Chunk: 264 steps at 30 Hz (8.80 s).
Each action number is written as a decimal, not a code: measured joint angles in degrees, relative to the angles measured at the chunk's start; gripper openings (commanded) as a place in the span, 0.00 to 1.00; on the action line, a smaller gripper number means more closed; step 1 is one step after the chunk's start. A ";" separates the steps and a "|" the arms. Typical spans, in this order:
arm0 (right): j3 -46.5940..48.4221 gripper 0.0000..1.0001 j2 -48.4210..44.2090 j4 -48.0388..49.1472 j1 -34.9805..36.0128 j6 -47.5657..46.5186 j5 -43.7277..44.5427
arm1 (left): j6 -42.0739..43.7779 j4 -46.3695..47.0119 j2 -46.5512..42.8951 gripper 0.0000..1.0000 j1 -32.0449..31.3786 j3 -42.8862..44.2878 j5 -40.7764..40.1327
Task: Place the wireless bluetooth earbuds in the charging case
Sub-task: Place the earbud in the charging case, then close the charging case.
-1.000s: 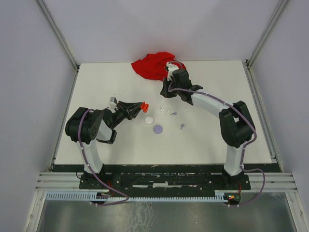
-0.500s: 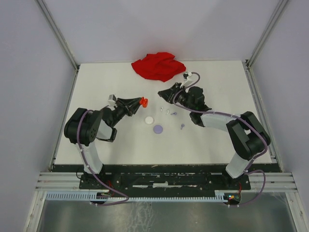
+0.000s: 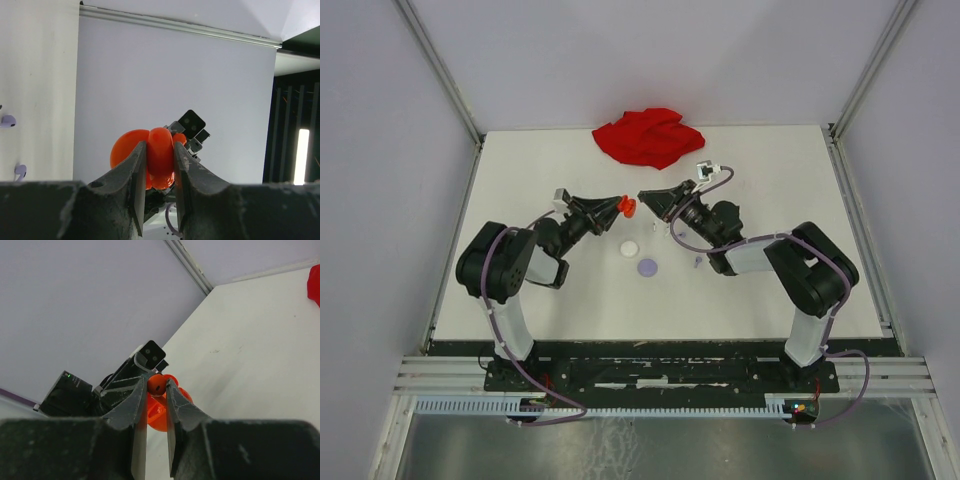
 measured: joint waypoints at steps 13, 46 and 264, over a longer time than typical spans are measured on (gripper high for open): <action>-1.51 0.00 1.25 3.91 2.51 -2.47 -0.02 | -0.11 0.02 0.00 0.03 -2.47 1.92 -0.94; -1.95 0.00 1.46 5.14 2.86 -2.75 0.66 | -0.11 0.00 0.00 0.03 -2.95 2.27 -0.96; -9.77 0.93 1.55 5.40 15.56 -64.63 43.93 | -6.03 -10.64 -4.28 0.03 -15.87 -2.05 -24.79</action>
